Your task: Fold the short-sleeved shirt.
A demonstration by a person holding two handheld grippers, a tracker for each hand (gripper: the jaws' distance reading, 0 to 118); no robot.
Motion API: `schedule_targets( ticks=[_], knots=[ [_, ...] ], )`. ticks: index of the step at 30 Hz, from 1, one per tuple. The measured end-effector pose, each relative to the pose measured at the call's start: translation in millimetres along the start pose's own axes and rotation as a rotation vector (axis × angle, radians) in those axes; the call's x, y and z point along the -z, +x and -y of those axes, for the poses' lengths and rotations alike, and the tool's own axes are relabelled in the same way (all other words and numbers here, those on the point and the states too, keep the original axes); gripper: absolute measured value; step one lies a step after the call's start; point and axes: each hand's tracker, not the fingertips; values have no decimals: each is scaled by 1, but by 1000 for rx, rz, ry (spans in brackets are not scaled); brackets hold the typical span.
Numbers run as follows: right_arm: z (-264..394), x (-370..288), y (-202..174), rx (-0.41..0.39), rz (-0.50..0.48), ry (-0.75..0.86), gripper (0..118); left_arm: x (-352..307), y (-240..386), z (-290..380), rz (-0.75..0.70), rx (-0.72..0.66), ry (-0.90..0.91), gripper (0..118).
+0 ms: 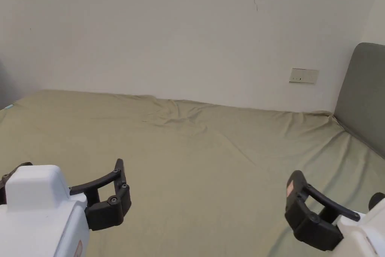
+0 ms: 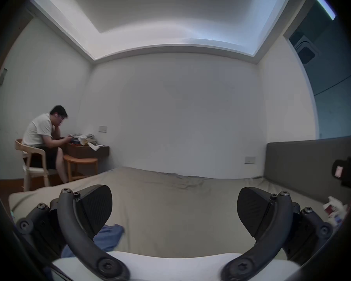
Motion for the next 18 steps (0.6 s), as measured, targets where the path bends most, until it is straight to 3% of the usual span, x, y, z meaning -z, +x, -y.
schedule_targets(
  ticks=[3,4,9,18],
  knots=[
    [5,-3,-6,-172,35,0,118,0,0,0,0,144,-42,118],
    [6,-3,-6,-192,30,-5,118,0,8,3,-5,163,-41,118],
    [6,-2,-7,-124,-21,-30,118,-3,16,1,47,91,-23,118],
    [3,-5,-7,-164,-8,-7,118,-8,16,-2,64,103,-17,118]
  ],
)
